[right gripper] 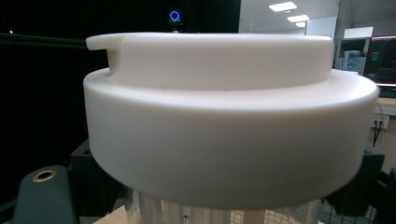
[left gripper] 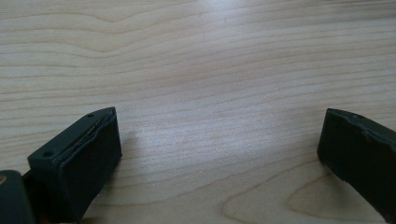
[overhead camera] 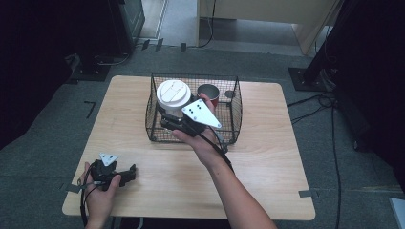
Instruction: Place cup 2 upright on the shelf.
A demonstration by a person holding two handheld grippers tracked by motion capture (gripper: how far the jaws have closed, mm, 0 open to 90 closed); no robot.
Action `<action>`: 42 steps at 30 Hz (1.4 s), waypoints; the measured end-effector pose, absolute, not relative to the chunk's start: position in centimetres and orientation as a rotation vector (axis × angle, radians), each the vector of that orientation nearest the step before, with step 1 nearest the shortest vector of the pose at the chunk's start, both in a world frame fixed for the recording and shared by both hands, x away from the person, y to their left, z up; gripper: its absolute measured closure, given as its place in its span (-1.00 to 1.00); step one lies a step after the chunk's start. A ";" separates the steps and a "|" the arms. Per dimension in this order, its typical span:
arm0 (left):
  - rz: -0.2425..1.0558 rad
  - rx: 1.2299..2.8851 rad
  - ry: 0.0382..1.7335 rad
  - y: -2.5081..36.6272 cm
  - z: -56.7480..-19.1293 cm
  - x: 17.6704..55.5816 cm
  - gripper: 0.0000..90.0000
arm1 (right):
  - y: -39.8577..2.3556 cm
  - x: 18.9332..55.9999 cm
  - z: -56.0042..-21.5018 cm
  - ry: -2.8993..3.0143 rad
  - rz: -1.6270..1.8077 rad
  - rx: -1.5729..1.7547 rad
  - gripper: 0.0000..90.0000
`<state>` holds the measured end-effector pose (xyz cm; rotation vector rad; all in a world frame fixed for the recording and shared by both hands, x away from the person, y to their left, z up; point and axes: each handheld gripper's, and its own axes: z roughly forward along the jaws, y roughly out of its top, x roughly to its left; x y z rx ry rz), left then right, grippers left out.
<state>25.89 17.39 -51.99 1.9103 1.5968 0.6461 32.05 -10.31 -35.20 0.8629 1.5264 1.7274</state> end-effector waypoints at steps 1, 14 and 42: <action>0.646 1.910 1.597 17.4 -52.0 25.9 -0.99 | -10.4 32.3 -35.2 1.525 1.730 0.876 -0.65; 0.649 1.908 1.597 17.4 -52.0 25.9 -0.99 | -10.7 35.6 -35.9 1.532 1.693 0.936 -0.65; 0.647 1.909 1.596 17.4 -52.0 25.9 -1.00 | -9.0 42.4 -40.8 1.673 1.649 0.965 -0.65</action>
